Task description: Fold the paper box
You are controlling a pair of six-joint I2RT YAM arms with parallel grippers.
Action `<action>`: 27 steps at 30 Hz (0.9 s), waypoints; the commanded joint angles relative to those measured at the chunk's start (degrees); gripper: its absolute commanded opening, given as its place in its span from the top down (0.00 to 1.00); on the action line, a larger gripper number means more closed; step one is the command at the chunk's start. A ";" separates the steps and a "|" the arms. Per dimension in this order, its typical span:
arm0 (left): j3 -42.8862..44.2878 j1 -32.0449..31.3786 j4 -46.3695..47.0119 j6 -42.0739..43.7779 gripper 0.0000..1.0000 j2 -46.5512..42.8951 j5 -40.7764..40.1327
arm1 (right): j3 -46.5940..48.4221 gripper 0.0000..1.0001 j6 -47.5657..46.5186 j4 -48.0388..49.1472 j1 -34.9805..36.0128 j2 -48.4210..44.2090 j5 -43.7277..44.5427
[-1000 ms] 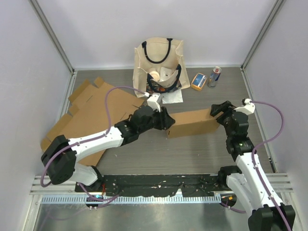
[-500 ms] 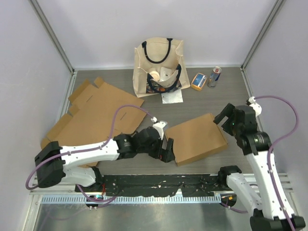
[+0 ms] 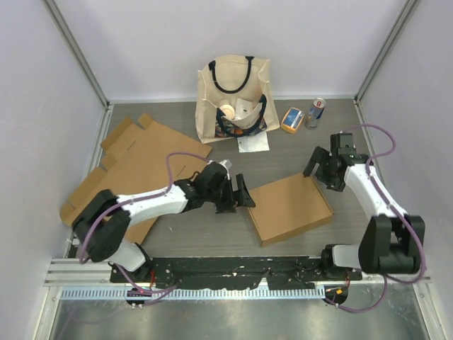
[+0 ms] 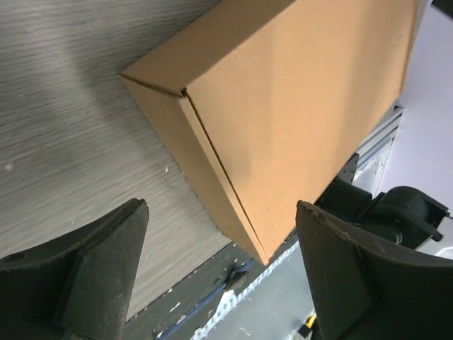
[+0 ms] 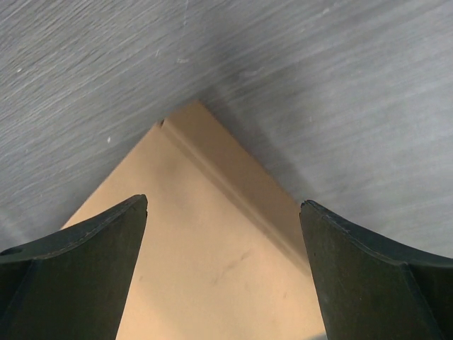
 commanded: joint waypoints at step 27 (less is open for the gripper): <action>60.14 -6.95 4.25 1.28 0.22 51.29 6.68 | 4.00 0.04 -8.94 19.60 -22.00 9.16 14.58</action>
